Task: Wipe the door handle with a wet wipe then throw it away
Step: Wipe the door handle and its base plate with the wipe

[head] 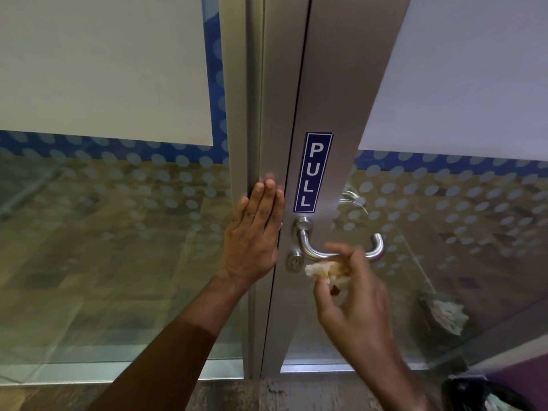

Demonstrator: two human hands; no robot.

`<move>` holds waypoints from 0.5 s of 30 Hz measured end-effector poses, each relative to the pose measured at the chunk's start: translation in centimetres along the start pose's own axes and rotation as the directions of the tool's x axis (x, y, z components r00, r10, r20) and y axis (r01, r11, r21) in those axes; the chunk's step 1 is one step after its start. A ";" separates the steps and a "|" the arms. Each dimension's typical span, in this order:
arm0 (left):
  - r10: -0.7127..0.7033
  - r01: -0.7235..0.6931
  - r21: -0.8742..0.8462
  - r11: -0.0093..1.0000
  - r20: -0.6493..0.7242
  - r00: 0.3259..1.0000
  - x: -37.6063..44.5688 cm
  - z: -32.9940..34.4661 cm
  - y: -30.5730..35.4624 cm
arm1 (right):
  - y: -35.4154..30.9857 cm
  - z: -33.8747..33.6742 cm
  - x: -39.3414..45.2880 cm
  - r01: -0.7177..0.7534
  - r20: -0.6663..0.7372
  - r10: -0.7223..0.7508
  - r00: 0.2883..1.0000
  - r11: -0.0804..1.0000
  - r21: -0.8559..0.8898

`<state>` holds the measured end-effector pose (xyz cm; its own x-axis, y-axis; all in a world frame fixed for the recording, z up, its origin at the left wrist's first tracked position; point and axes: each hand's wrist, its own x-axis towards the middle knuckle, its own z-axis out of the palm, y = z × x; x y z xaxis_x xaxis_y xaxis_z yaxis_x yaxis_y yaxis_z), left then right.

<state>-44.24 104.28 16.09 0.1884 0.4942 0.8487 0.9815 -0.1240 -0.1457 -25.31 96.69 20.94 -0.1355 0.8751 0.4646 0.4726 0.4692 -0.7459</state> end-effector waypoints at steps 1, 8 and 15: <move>0.000 0.000 -0.005 1.000 0.001 1.000 0.0 0.0 0.0 | -0.2 -0.3 0.9 0.011 0.005 -0.011 1.000 1.000 -0.007; 0.005 -0.005 -0.031 1.000 -0.003 1.000 0.0 -0.1 0.0 | -0.6 -0.6 5.7 0.133 0.139 -0.087 0.986 0.921 -0.365; 0.004 -0.004 -0.044 0.999 0.004 1.000 0.0 -0.2 0.0 | -0.8 0.5 7.4 0.228 0.254 -0.113 0.961 0.843 -0.487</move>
<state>-44.28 104.11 16.18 0.1921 0.4968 0.8463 0.9785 -0.1632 -0.1264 -27.16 102.87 24.74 -0.4049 0.8175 0.4095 0.7917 0.5375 -0.2904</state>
